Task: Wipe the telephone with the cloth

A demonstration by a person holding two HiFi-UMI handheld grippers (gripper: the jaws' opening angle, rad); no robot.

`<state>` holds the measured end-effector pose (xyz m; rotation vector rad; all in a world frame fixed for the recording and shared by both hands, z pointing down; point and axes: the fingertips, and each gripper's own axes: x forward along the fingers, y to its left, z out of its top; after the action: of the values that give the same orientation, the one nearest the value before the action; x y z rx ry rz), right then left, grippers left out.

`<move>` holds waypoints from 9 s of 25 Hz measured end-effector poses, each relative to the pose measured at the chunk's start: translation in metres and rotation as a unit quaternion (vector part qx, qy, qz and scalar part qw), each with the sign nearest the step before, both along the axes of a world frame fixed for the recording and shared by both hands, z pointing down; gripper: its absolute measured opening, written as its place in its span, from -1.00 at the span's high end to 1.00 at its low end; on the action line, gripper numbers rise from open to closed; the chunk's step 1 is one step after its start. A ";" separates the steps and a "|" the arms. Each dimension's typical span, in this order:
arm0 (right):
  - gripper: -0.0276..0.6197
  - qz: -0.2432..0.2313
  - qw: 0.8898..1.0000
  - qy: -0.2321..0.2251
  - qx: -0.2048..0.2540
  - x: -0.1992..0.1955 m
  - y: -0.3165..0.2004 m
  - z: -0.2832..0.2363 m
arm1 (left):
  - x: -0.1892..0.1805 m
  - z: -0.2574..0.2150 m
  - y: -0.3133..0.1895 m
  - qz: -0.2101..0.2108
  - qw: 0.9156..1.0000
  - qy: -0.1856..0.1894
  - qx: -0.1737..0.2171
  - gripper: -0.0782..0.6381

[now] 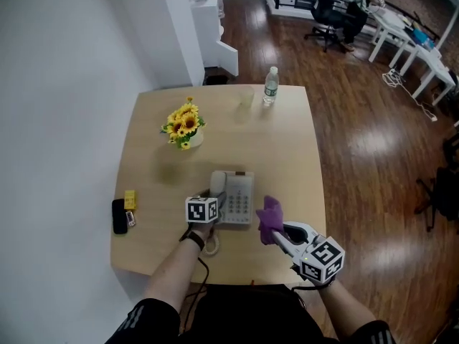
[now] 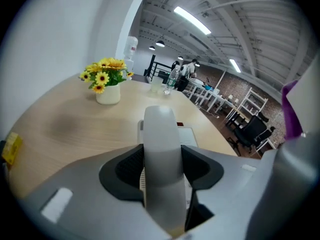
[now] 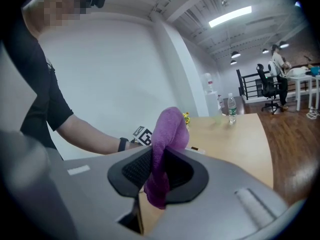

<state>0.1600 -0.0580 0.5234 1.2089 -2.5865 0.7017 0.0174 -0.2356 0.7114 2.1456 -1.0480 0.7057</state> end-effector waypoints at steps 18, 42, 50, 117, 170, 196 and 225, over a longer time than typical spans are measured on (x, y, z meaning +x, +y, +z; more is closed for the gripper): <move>0.69 -0.116 0.973 0.026 0.199 -0.112 -0.028 -0.153 | -0.037 -0.275 0.126 0.132 0.928 0.313 0.150 0.18; 0.70 -0.222 0.946 -0.074 0.224 -0.216 -0.016 -0.242 | -0.123 -0.381 0.186 0.203 0.799 0.543 0.162 0.18; 0.70 -0.290 0.933 -0.082 0.196 -0.253 0.009 -0.232 | -0.133 -0.388 0.192 0.213 0.782 0.564 0.158 0.18; 0.70 -0.148 0.973 0.176 -0.026 -0.136 -0.144 0.079 | -0.089 -0.297 0.156 0.092 0.893 0.416 0.145 0.18; 0.70 -0.092 0.983 -0.043 -0.154 -0.127 -0.019 0.104 | -0.084 -0.091 0.074 -0.015 0.977 0.209 0.043 0.18; 0.70 0.029 0.995 -0.075 -0.065 0.003 0.018 0.019 | 0.007 0.037 -0.016 -0.060 0.997 -0.058 -0.003 0.16; 0.70 -0.034 0.994 -0.098 0.039 -0.012 0.024 -0.063 | -0.017 -0.242 0.198 0.137 0.954 0.129 0.235 0.02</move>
<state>0.1477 -0.0337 0.4601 1.1186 -2.8251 0.7479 0.0008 -0.0378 0.4695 2.7425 -0.8438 0.2951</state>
